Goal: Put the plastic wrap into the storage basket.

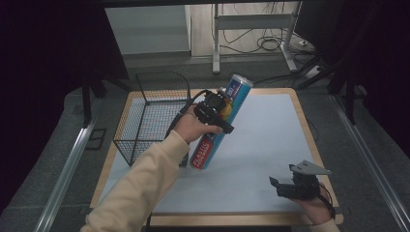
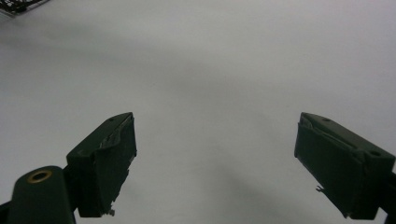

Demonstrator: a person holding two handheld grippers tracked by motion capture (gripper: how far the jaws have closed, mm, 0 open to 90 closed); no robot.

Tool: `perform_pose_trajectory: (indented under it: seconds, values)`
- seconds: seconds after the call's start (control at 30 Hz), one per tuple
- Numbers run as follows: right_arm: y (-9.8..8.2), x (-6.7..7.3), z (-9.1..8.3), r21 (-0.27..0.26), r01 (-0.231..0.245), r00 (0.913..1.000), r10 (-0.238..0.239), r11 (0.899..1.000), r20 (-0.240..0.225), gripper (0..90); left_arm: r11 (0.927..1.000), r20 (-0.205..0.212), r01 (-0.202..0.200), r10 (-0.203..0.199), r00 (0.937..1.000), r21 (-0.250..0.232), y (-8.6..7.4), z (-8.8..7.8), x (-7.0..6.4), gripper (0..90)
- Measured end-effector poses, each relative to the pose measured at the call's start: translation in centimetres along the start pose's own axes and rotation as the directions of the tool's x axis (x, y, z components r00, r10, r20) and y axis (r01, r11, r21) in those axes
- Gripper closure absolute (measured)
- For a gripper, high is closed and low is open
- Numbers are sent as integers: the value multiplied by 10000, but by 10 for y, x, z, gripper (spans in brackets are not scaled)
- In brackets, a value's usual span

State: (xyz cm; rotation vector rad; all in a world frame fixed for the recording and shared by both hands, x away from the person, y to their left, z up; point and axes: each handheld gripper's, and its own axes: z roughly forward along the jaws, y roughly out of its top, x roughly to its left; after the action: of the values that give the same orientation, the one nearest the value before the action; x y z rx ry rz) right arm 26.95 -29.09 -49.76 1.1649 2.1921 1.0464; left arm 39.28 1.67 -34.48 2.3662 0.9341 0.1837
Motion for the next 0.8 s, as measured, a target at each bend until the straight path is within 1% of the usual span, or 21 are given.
perform_pose_trajectory:
  seconds: [0.1, 0.17, 0.27, 0.3, 0.33, 0.43, 0.57, 0.6, 0.63, 0.73, 0.8]
  values:
    - [0, 0, 0, -16, 3, 10000, -3, 10000, -32, 131, 10000, -46, 3, -3, 10000, -65, 5, -5, 2, 319]
    - [0, 0, 0, -24, 5, 10000, -5, 10000, -51, 131, 9999, -81, -87, 88, 9999, 93, 8, -7, 4, 319]
    - [0, 0, -1, -56, -6, 10000, 5, 10000, -71, 130, 9999, -160, -97, 99, 9998, 96, 13, -9, 5, 319]
    - [0, 0, -1, -63, -3, 10000, 2, 10000, -75, 131, 9999, -166, -60, 61, 9998, 87, 15, -10, 5, 319]
    - [0, 0, -1, -64, 3, 10000, -4, 10000, -78, 131, 9999, -192, -141, 142, 9997, 78, 16, -11, 6, 319]
    - [0, 0, 0, -49, -14, 10000, 14, 10000, -76, 131, 9999, -276, -101, 100, 9996, -16, 20, -14, 9, 319]
    - [0, 0, 0, -32, -20, 10000, 19, 10000, -91, 131, 9999, -463, -143, 144, 9988, 31, 27, -21, 16, 319]
    - [0, 0, 0, -25, -27, 10000, 27, 10000, -75, 131, 10000, -490, -65, 65, 9988, -2, 28, -23, 17, 319]
    - [0, 0, 0, -4, -19, 10000, 19, 10000, -75, 130, 9999, -544, -112, 110, 9985, -34, 30, -24, 20, 319]
    - [0, -1, 0, -31, -17, 10000, 17, 10000, -80, 131, 10000, -609, 5, -4, 9981, 18, 35, -29, 28, 319]
    - [0, -1, 0, -13, -46, 10000, 46, 10000, -80, 131, 9999, -644, 110, -112, 9979, -35, 35, -30, 33, 319]
